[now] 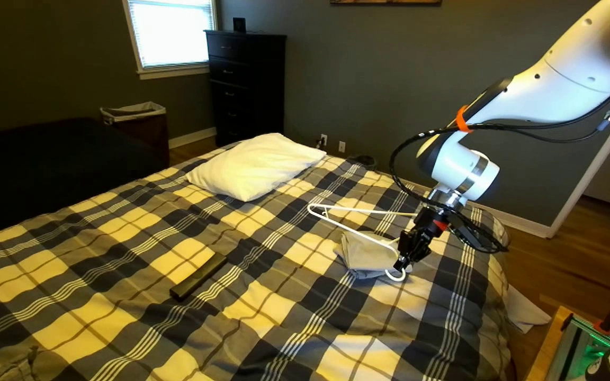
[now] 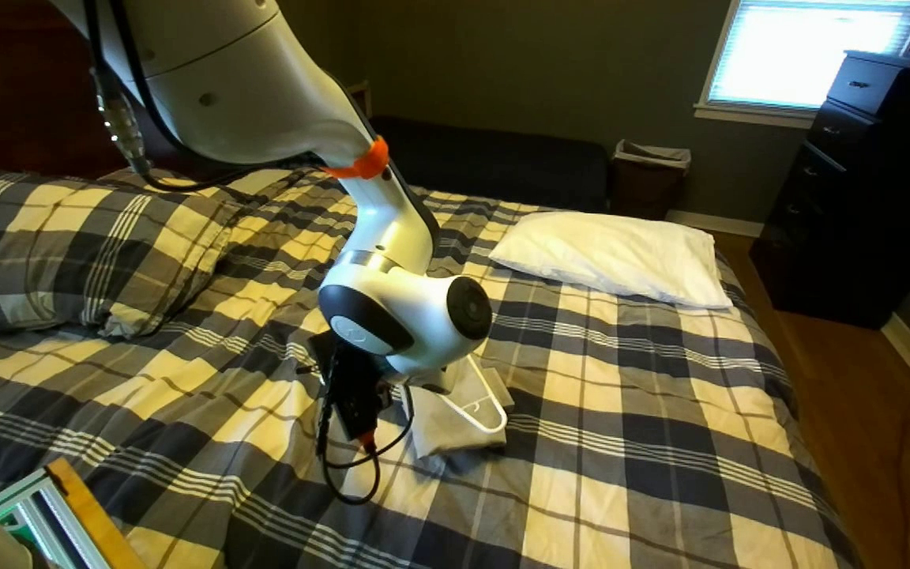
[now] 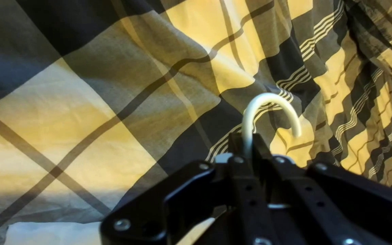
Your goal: Put the hanger on the grey thing
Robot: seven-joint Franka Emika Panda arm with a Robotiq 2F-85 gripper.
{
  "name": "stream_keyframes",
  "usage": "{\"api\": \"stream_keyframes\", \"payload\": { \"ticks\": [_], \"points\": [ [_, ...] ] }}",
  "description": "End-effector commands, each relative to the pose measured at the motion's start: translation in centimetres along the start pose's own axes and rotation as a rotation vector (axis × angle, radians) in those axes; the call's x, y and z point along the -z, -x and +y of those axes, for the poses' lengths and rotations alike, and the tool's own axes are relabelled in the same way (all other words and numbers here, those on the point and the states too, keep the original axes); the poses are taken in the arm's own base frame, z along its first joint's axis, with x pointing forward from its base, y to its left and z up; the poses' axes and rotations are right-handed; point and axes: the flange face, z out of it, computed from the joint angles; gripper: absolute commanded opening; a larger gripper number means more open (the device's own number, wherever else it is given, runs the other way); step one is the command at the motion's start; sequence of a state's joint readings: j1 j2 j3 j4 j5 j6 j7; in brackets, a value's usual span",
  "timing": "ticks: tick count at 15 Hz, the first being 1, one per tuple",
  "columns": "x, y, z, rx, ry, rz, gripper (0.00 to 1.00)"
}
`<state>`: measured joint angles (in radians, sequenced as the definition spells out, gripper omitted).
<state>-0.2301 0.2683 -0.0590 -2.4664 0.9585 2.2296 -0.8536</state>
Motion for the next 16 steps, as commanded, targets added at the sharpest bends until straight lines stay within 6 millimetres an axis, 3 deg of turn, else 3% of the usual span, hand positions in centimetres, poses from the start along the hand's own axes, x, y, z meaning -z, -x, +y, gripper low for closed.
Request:
{"api": "stream_keyframes", "payload": {
  "ticks": [1, 8, 16],
  "points": [
    [-1.0, -1.8, 2.2, -0.102, -0.049, -0.057, 0.02],
    [-2.6, -6.2, 6.1, -0.213, -0.175, -0.011, 0.02],
    [-6.5, -10.8, 4.6, -0.338, -0.151, -0.105, 0.02]
  ]
}}
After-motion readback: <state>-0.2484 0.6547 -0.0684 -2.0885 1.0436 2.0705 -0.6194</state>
